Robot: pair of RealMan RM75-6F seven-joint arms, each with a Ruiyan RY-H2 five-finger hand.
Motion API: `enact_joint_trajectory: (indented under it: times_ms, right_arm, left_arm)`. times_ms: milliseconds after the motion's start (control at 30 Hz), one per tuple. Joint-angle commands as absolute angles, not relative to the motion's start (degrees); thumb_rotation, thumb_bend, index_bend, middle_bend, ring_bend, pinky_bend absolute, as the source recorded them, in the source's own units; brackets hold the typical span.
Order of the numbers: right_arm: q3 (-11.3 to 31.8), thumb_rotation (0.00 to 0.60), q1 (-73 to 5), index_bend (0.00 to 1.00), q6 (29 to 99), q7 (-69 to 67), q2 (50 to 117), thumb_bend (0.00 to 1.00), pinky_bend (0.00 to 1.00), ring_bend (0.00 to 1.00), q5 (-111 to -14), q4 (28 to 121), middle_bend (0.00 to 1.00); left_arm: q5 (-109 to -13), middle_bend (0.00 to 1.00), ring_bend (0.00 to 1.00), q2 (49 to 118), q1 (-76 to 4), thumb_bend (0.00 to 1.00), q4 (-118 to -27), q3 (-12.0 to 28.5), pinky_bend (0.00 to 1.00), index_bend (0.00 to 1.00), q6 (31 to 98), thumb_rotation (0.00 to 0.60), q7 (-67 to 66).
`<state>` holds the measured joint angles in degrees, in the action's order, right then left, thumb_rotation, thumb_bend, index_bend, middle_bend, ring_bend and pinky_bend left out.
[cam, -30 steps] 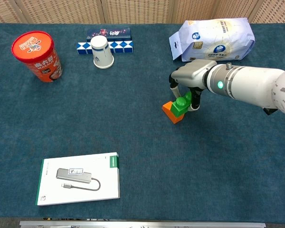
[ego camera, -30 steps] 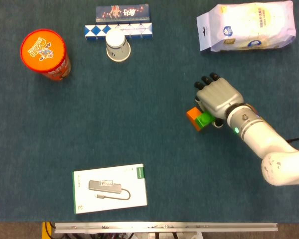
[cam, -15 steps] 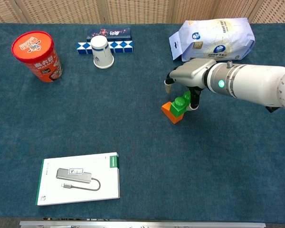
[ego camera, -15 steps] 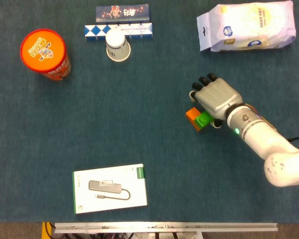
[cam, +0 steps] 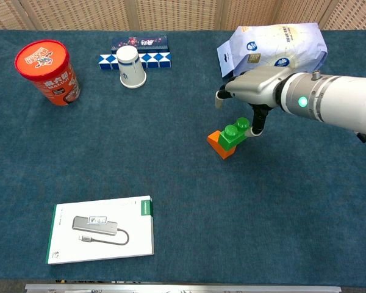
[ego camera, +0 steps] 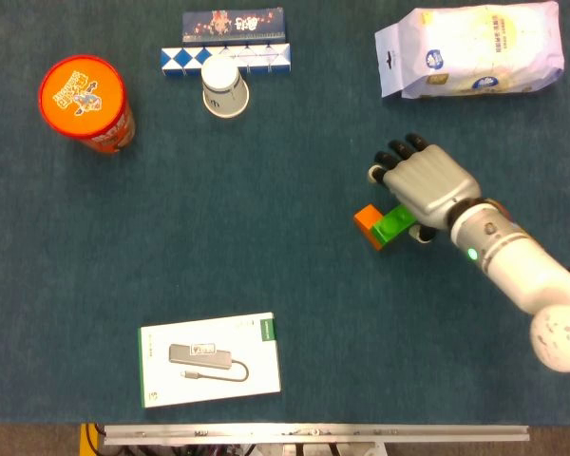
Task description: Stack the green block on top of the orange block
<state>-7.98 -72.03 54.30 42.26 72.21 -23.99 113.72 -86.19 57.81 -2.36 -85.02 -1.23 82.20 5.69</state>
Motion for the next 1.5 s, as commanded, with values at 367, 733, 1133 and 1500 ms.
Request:
enact_joint_trajectory:
  times_ms: [367,733,1133,1500]
  right_arm:
    - [-12.5,0.6,-59.8,0.21,67.6,39.5,65.7,0.2,0.06,0.0,-45.2,119.0,0.14]
    - [-16.4,0.6,-45.4,0.21,80.0,34.3,58.9,0.2,0.06,0.0,-64.0,121.7,0.16]
    - [-16.3,0.6,-27.2,0.25,96.1,34.5,61.0,0.2,0.06,0.0,-76.2,115.4,0.17]
    - [-12.8,0.6,-16.1,0.26,101.8,29.6,63.2,0.2,0.06,0.0,-78.6,110.2,0.17]
  left_arm:
    - [-87.1,0.6,0.44,57.4,-3.3,0.54,-88.0,-0.5,0.59,0.58,82.8,0.6,2.5]
    - [-87.2,0.6,0.44,57.4,-4.9,0.54,-91.0,0.5,0.59,0.58,82.2,0.6,-0.9]
    - [-87.2,0.6,0.44,57.3,-6.5,0.54,-92.8,2.7,0.59,0.56,83.4,0.6,-1.5]
    - [-86.3,0.6,0.43,56.3,-7.0,0.53,-95.0,3.1,0.59,0.55,83.1,0.6,-3.5]
